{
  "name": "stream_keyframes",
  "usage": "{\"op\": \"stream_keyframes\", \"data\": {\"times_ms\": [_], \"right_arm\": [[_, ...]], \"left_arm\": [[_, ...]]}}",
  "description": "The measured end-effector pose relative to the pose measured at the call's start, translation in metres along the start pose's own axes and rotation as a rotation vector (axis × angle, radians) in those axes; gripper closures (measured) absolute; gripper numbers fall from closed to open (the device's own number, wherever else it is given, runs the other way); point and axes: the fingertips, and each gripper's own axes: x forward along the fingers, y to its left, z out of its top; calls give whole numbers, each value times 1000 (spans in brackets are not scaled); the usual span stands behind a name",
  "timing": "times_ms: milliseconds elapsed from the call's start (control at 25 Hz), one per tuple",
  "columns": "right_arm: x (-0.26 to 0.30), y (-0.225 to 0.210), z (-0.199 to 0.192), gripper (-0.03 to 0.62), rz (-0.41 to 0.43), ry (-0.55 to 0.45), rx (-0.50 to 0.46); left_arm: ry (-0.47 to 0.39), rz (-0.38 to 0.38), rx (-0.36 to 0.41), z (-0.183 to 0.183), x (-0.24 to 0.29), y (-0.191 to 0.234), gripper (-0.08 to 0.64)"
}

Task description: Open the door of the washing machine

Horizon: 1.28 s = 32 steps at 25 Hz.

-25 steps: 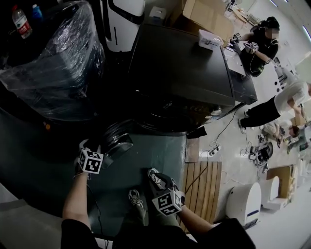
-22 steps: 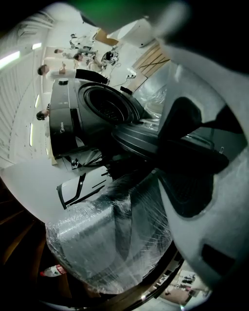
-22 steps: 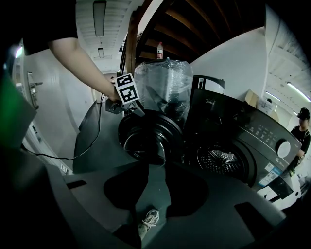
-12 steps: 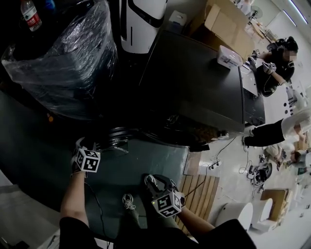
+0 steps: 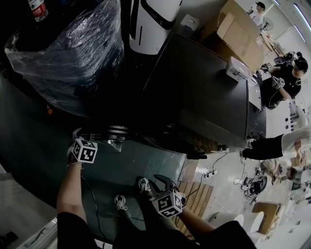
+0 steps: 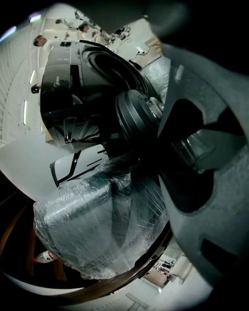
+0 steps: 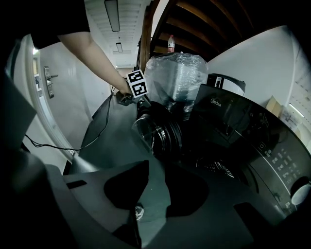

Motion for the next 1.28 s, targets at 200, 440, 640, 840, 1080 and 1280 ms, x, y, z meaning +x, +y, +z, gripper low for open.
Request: {"op": "stream_keyframes", "data": {"times_ms": [200, 440, 640, 840, 1080, 1280], "right_arm": [[-1, -1, 3, 480, 6, -12, -9], [-10, 3, 4, 482, -9, -27, -3], [-25, 11, 9, 482, -39, -54, 2], [-42, 24, 19, 483, -77, -95, 18], [-71, 42, 39, 489, -128, -161, 27], [-97, 55, 63, 509, -191, -231, 29]], "left_arm": [[0, 3, -16, 6, -1, 0, 380], [23, -9, -26, -2, -9, -6, 380], [-26, -7, -56, -1, -35, -13, 380], [-158, 1, -78, 10, -84, -24, 380], [-287, -19, -141, 10, -157, -47, 380], [-386, -48, -173, 9, -228, -62, 388]]}}
